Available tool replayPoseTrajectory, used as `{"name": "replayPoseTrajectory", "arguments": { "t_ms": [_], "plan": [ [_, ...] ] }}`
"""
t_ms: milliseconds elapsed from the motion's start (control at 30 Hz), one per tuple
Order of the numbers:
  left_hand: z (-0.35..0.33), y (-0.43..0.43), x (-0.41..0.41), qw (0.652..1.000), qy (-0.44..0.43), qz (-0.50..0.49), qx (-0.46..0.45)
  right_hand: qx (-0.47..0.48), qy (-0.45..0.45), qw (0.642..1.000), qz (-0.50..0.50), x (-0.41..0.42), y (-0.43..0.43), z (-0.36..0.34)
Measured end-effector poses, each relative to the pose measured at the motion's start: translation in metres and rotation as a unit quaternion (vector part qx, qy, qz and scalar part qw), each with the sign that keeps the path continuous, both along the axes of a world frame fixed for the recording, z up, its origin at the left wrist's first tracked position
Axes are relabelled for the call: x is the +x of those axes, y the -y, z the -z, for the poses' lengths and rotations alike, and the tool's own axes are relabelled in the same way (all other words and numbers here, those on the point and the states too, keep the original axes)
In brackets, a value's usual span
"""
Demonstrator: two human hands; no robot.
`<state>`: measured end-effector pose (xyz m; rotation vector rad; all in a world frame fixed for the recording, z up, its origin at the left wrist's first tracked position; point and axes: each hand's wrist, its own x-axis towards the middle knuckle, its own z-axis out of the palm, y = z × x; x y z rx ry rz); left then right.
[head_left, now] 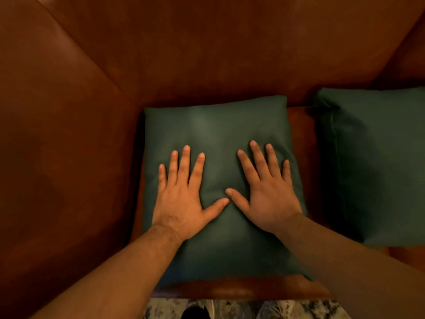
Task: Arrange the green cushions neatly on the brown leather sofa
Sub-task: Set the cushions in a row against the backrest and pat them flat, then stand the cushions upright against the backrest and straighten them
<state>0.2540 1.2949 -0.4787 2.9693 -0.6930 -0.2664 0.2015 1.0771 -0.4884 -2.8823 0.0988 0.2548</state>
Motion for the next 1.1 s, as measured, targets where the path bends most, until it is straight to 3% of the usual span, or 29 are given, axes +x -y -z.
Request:
{"name": "replayPoseTrajectory", "arguments": {
  "t_ms": [200,300,400,533,700,867,1100],
  "plan": [
    [-0.064,0.018,0.019,0.984,-0.140,-0.007,0.112,0.022,-0.183,0.982,-0.036,0.022,0.016,-0.055],
    [-0.136,0.033,0.033,0.989,-0.066,-0.003,0.132,-0.003,-0.213,0.975,-0.057,0.031,0.033,-0.129],
    [-0.214,0.044,0.046,0.993,-0.001,-0.025,0.115,-0.014,-0.162,0.985,-0.052,0.027,0.055,-0.210],
    [-0.315,0.057,0.044,0.994,0.014,-0.006,0.104,0.000,-0.104,0.994,-0.021,0.005,0.091,-0.322],
    [-0.418,0.079,0.024,0.999,0.036,0.007,0.027,-0.005,-0.029,0.999,0.040,-0.034,0.130,-0.439],
    [-0.479,0.105,0.002,0.996,0.066,0.056,-0.029,-0.008,0.013,0.993,0.120,-0.078,0.148,-0.510],
    [-0.524,0.146,-0.029,0.983,0.084,0.153,-0.061,-0.011,0.075,0.973,0.218,-0.164,0.154,-0.549]
  ]
}}
